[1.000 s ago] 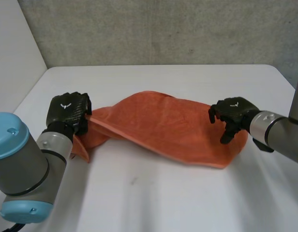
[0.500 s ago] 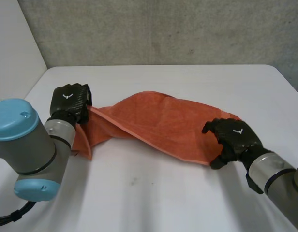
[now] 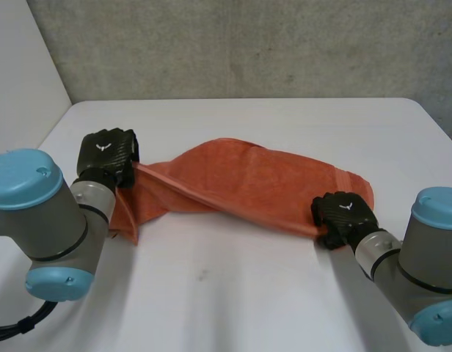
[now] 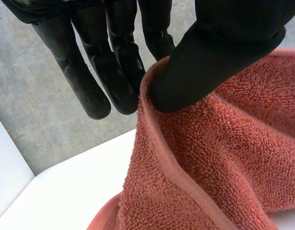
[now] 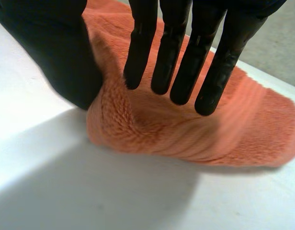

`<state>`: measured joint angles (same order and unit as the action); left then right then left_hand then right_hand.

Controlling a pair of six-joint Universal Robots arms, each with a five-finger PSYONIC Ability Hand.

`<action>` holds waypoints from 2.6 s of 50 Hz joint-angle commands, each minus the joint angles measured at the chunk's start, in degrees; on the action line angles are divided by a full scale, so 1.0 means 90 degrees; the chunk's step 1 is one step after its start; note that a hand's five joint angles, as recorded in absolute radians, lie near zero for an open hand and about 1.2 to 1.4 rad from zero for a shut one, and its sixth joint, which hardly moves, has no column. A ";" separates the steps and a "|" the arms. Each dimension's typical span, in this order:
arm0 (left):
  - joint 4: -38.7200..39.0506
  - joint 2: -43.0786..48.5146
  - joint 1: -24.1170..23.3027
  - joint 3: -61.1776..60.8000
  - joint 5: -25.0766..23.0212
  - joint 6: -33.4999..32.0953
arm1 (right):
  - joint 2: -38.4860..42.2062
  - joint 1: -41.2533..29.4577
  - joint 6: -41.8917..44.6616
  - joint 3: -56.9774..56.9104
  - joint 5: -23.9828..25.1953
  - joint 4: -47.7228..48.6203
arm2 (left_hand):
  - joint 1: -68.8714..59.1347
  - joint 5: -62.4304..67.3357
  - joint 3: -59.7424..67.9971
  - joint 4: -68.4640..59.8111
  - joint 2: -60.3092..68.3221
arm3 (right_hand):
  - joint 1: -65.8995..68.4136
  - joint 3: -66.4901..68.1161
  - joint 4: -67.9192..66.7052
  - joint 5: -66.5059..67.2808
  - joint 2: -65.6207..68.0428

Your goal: Fold the laundry

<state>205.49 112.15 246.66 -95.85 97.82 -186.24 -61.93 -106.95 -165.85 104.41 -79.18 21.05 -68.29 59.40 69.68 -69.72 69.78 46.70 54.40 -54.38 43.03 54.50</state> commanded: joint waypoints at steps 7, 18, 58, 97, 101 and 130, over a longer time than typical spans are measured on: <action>0.0010 0.0185 0.0016 -0.0200 -0.0010 0.0000 | -0.0697 0.0047 0.0039 0.0206 -0.0196 0.0376 | -0.1301 0.1178 0.1146 -0.1142 0.1135 | 0.3700 0.2844 -0.2847 0.2997 0.2834; -0.0039 0.0664 0.0006 -0.0190 -0.0010 0.0009 | -0.1097 0.0174 0.0254 0.0167 -0.0128 0.0044 | 0.2789 -0.2912 -0.2944 0.2948 -0.2955 | 0.3700 0.2844 -0.2847 0.2997 0.2834; -0.0029 0.0440 0.0143 -0.0366 0.0254 -0.0049 | -0.2327 0.1423 0.1434 0.0226 0.0458 -0.1291 | -0.1301 0.1178 0.1146 -0.1142 0.1135 | 0.3700 0.2844 -0.2847 0.2997 0.2834; -0.1894 0.0147 0.1324 0.0444 -0.1221 -0.2256 | -0.0355 0.1365 0.3926 -0.3154 0.0409 -0.5962 | -0.1301 0.1178 0.1146 -0.1142 0.1135 | 0.3700 0.2844 -0.2847 0.2997 0.2834; -0.1592 0.0420 0.1197 0.1987 -0.1211 -0.2266 | 0.0114 0.0760 0.3770 -0.4697 -0.0157 -0.5259 | -0.1301 0.1178 0.1146 -0.1142 0.1135 | 0.3700 0.2844 -0.2847 0.2997 0.2834; 0.1162 0.0008 0.1266 0.0623 -0.0967 -0.1319 | -0.1167 0.0330 0.2695 -0.2356 -0.0031 -0.1763 | -0.1301 0.1178 0.1146 -0.1142 0.1135 | 0.3700 0.2844 -0.2847 0.2997 0.2834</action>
<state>215.57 109.65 257.76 -80.26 89.40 -198.01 -74.79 -104.16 -141.56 73.57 -81.61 5.51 -69.18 59.65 69.68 -69.72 69.80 55.87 67.90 -68.11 57.23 67.49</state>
